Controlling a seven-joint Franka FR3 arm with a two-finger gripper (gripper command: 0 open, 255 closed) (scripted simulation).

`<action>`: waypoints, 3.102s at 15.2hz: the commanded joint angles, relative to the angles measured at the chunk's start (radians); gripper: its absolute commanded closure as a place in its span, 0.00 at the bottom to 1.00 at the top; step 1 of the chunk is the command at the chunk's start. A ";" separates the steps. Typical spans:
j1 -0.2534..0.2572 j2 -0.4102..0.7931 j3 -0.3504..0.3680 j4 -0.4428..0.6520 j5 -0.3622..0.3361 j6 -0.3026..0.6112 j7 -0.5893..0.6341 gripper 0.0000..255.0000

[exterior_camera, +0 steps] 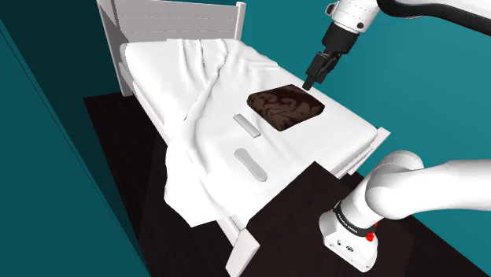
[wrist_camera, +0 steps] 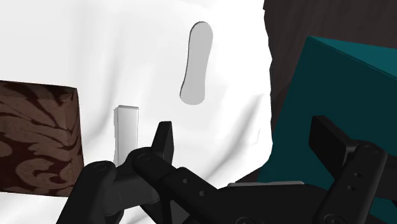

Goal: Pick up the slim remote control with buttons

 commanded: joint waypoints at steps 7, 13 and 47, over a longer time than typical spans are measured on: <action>-0.016 0.127 -0.034 -0.066 -0.024 0.177 -0.052 0.00; -0.031 0.293 -0.067 -0.085 -0.040 0.347 -0.101 0.00; -0.158 1.526 -0.132 0.664 0.043 0.755 -0.338 0.00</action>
